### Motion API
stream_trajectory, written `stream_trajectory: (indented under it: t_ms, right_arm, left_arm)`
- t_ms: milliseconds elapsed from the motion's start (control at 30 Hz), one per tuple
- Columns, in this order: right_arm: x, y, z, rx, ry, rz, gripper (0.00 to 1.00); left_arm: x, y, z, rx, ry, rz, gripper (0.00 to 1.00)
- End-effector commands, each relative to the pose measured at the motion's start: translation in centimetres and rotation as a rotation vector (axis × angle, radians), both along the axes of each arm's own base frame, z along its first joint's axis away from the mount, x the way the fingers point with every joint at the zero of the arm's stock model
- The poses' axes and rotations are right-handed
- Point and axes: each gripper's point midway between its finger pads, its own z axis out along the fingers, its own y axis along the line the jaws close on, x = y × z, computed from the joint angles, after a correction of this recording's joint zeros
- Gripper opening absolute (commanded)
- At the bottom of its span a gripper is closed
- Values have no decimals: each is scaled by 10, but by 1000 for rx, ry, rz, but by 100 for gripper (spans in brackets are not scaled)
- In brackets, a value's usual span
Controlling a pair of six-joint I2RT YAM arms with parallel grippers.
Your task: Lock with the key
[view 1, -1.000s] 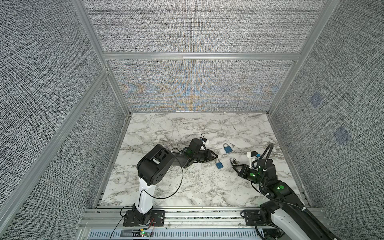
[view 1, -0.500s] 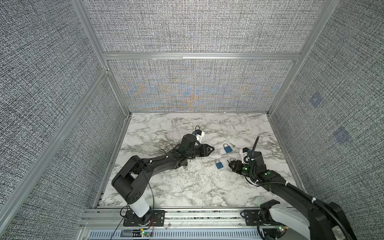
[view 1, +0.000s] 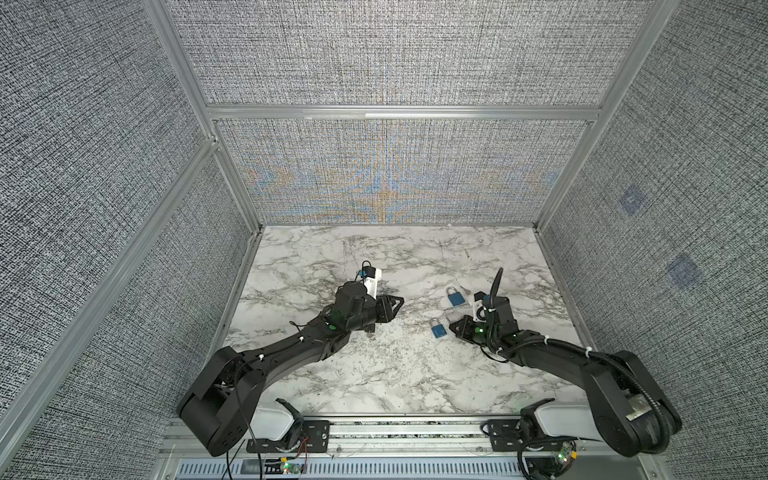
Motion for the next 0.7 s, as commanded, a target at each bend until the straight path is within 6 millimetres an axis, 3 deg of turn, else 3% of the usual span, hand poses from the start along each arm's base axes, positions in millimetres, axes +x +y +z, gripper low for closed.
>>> stream_trajectory:
  t_ms: [0, 433, 667]
  right_arm:
    - [7, 4, 3, 15, -23, 0, 6]
    - [9, 6, -12, 17, 15, -4, 17]
    - [10, 6, -9, 23, 13, -4, 20]
  left_arm:
    - [2, 4, 4, -15, -15, 22, 37]
    - [2, 16, -1, -3, 23, 58, 37]
    - [1, 21, -1, -4, 25, 70, 37]
